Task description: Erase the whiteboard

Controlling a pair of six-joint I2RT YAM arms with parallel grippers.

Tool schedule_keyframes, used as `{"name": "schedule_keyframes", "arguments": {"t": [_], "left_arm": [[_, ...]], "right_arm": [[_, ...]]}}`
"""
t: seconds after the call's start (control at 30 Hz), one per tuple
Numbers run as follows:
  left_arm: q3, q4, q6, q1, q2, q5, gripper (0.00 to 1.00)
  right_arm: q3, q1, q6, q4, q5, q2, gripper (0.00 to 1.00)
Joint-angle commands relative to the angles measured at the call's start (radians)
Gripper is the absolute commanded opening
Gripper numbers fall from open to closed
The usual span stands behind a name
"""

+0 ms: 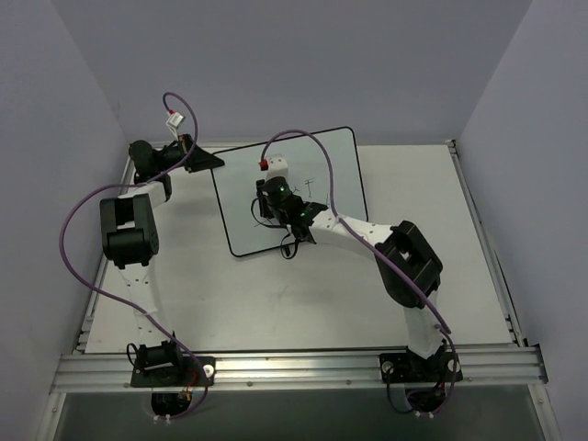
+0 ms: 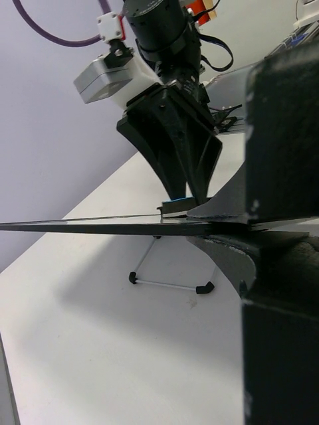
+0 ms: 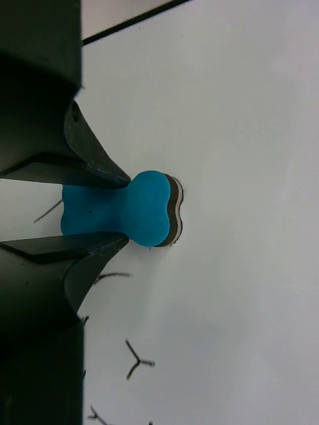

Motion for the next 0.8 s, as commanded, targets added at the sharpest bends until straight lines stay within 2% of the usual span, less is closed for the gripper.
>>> {"name": "schedule_keyframes", "arguments": {"t": [0.0, 0.2, 0.43, 0.57, 0.77], "left_arm": [[0.027, 0.176, 0.069, 0.006, -0.064, 0.003, 0.02], [0.027, 0.182, 0.066, 0.006, -0.063, 0.003, 0.02], [0.027, 0.185, 0.063, 0.006, -0.061, 0.001, 0.02], [0.027, 0.186, 0.061, 0.006, -0.058, 0.001, 0.02], [0.027, 0.191, 0.060, 0.006, -0.057, 0.003, 0.02]], "right_arm": [[-0.048, -0.139, 0.037, -0.035, 0.113, -0.021, 0.00], [-0.145, -0.275, 0.046, -0.020, 0.093, -0.097, 0.00], [-0.194, -0.388, 0.017, 0.017, -0.028, -0.097, 0.00], [-0.200, -0.365, 0.019, 0.032, -0.073, -0.102, 0.00], [-0.216, -0.207, 0.019, 0.076, -0.027, -0.123, 0.00]]}}
